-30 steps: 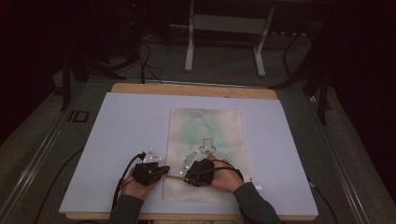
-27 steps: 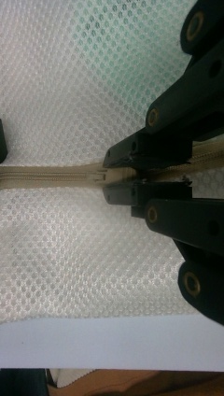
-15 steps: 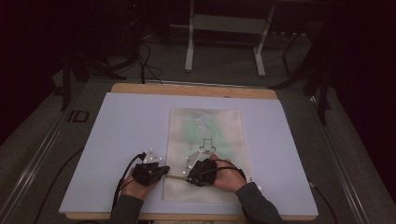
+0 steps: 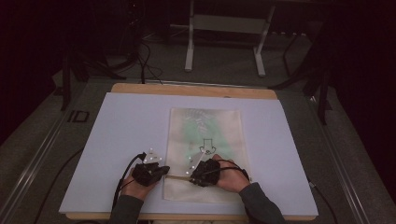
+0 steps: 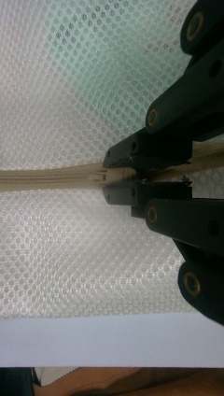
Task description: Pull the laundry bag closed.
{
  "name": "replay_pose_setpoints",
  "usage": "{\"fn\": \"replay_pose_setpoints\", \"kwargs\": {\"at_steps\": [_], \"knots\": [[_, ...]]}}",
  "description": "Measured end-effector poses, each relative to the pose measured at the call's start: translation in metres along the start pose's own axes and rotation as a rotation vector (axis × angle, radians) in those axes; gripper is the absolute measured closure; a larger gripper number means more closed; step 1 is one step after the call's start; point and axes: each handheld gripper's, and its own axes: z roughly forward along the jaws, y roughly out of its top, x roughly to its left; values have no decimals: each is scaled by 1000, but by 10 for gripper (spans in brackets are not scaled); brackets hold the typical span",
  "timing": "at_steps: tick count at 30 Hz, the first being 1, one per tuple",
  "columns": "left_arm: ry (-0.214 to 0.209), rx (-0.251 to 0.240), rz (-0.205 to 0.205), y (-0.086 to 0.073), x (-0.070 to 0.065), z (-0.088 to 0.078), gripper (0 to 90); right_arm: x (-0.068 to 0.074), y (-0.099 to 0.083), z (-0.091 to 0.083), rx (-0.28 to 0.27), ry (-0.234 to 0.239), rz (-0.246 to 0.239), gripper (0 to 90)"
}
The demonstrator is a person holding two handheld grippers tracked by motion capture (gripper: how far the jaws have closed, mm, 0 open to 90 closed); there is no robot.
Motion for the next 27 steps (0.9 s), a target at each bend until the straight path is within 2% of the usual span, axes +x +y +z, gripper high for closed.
{"fn": "replay_pose_setpoints", "kwargs": {"at_steps": [9,19,26,27], "knots": [[2,2,0,0,0,0,896,1,-5,-2,16,1,4,823],[2,2,1,0,-1,0,896,0,-13,-5,-1,4,14,823],[2,1,1,0,-1,0,896,0,-19,-9,9,-4,27,823],[3,2,2,0,-1,0,896,-1,-22,-11,-4,1,34,823]]}}
